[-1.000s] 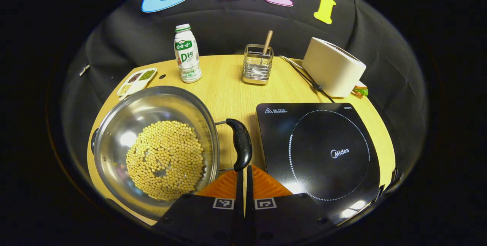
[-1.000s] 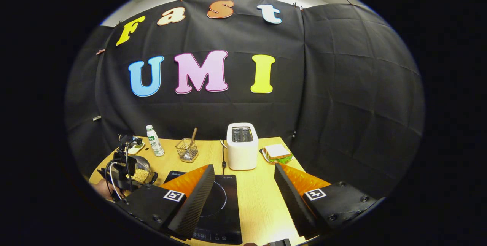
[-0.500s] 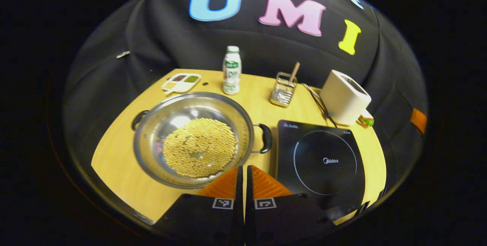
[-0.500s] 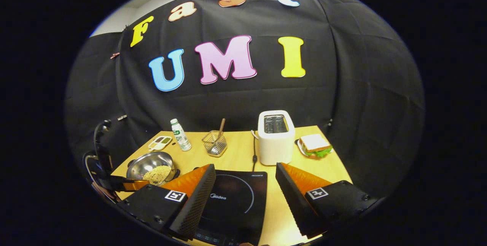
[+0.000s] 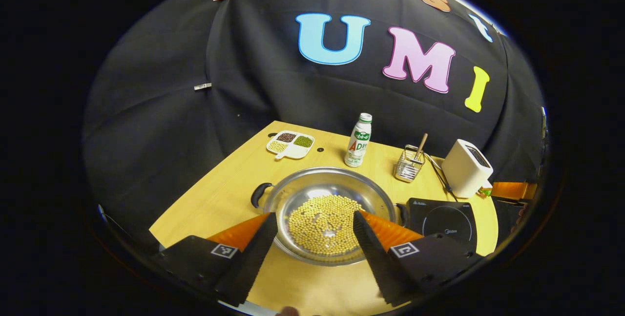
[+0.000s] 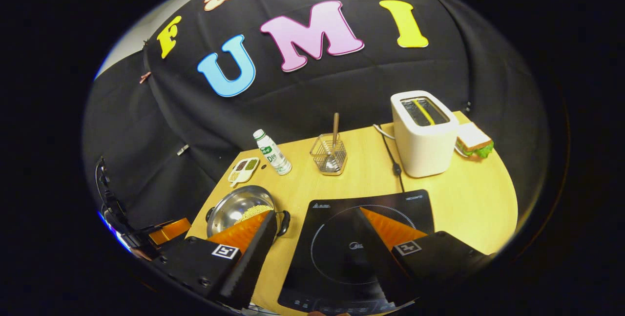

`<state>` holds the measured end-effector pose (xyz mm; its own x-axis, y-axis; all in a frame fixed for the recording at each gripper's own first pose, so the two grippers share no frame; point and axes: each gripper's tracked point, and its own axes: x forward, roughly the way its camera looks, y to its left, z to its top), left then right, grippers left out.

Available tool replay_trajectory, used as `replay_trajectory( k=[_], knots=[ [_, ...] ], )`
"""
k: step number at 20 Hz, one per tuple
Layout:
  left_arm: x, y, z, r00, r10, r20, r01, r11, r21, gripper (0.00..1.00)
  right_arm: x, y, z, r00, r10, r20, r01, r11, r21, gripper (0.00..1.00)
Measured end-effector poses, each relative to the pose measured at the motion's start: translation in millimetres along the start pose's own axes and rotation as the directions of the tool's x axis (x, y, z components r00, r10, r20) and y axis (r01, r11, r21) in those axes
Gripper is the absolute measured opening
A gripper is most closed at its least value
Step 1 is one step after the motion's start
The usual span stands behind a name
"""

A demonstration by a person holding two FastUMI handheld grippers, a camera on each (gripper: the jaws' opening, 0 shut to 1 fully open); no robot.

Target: First push the handle of the pot to place it horizontally, then grasp the pot with both hands and set it on the induction cooktop.

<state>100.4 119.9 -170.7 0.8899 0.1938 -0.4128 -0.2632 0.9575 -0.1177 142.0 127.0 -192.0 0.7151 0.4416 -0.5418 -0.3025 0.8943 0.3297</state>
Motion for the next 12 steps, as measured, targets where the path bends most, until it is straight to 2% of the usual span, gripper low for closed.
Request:
replay_trajectory(
  k=[6, 9, 12],
  knots=[
    [59, 66, 4, 0.992, -0.118, -0.045, 0.122, 0.988, 0.092, 0.95, 60, 55, -34, 0.995, -0.057, -0.076, 0.057, 0.998, -0.014, 0.99],
    [90, 87, 4, 0.984, -0.165, -0.063, 0.173, 0.974, 0.146, 0.95, 91, 64, -56, 0.988, -0.077, -0.136, 0.079, 0.997, 0.010, 0.99],
    [116, 94, -1, 0.973, -0.217, -0.081, 0.228, 0.961, 0.157, 0.95, 116, 70, -72, 0.983, -0.085, -0.165, 0.091, 0.995, 0.028, 0.99]
  ],
)
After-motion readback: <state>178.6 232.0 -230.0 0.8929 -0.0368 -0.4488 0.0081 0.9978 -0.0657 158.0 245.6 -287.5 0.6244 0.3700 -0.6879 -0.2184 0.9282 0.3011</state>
